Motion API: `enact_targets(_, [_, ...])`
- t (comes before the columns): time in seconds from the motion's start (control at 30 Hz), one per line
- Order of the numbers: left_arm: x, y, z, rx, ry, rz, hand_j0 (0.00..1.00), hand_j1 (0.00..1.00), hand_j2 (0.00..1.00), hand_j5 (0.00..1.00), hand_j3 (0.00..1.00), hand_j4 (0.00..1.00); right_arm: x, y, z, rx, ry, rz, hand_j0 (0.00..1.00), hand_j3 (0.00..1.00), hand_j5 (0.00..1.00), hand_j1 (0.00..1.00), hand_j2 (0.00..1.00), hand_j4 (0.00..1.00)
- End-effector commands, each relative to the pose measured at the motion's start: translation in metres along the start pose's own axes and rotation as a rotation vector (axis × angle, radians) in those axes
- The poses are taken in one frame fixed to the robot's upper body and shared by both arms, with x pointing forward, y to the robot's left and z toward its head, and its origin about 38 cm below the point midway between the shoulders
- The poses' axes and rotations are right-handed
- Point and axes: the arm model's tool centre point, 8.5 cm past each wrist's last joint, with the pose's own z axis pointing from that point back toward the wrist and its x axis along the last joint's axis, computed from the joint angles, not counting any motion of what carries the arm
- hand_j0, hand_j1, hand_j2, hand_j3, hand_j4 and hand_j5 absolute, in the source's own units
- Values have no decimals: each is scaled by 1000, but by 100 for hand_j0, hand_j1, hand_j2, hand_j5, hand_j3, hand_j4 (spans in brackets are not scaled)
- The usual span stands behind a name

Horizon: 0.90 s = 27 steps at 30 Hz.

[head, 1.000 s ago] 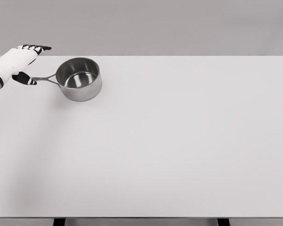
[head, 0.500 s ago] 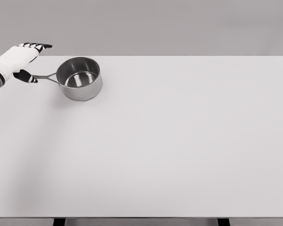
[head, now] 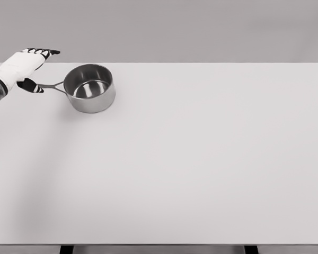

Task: Rotate pot handle

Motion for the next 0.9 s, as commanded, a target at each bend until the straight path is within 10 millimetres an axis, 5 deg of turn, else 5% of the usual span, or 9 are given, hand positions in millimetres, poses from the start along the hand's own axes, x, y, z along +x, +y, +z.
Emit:
enact_targets(0.0, [0, 0, -1, 1, -3, 1, 100, 100, 100, 100, 100, 100, 0, 0, 0, 0, 0, 0, 100, 100, 100, 100, 100, 100])
enact_targets(0.87, [-2, -3, -9, -6, -4, 5, 100, 100, 100, 100, 100, 100, 0, 0, 0, -1, 0, 0, 100, 100, 100, 100, 100, 100])
